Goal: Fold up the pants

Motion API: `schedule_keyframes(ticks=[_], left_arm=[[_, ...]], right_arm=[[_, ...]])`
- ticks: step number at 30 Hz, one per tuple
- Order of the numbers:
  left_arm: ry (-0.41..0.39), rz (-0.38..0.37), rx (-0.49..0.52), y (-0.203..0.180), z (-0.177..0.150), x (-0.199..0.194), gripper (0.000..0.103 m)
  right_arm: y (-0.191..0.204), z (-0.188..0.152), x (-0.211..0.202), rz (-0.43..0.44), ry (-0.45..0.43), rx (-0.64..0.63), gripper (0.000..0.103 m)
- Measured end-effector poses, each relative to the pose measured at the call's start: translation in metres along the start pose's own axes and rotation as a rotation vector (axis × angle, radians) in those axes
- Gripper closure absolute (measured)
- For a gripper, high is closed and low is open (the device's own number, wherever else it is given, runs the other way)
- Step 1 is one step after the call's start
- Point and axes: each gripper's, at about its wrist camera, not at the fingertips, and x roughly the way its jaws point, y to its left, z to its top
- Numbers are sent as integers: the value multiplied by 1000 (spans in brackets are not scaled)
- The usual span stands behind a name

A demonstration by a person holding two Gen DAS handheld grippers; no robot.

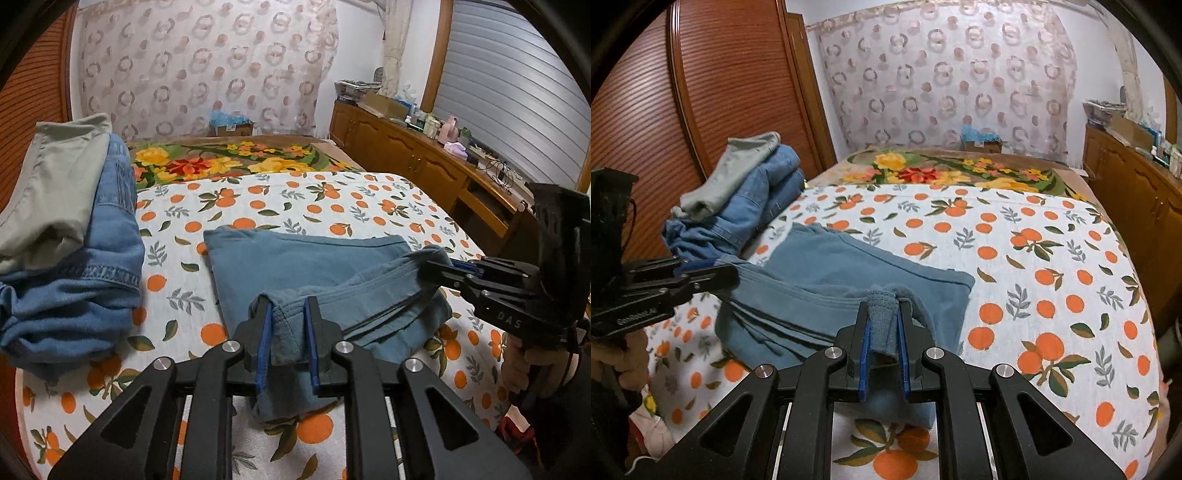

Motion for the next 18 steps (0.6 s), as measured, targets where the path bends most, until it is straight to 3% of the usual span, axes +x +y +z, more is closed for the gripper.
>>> schedule_keyframes(ticks=[4,5,7,8,9,13,18], left_arm=[[-11,9,18,0,-4,-4,63],[-18,7,17,0,-5,-5,53],[-24,-10,22,0,-6,-9,47],[-23,-12,29,-1,-7,-11,37],[-30,-6,37,-3,-9,-13,34],[-40,3,33,-1,-15,-17,31],[-10,21,29,4,-27,-11,31]], right_arm=[[-1,0,4,-5,3,0,84],[-1,0,3,-3,1,-2,82],[0,0,1,-2,-3,-13,71],[0,0,-2,-6,-12,-21,67],[0,-1,-5,-14,-19,-26,57],[-6,-6,-18,-16,-35,-26,42],[-9,-25,-25,-58,14,-68,39]])
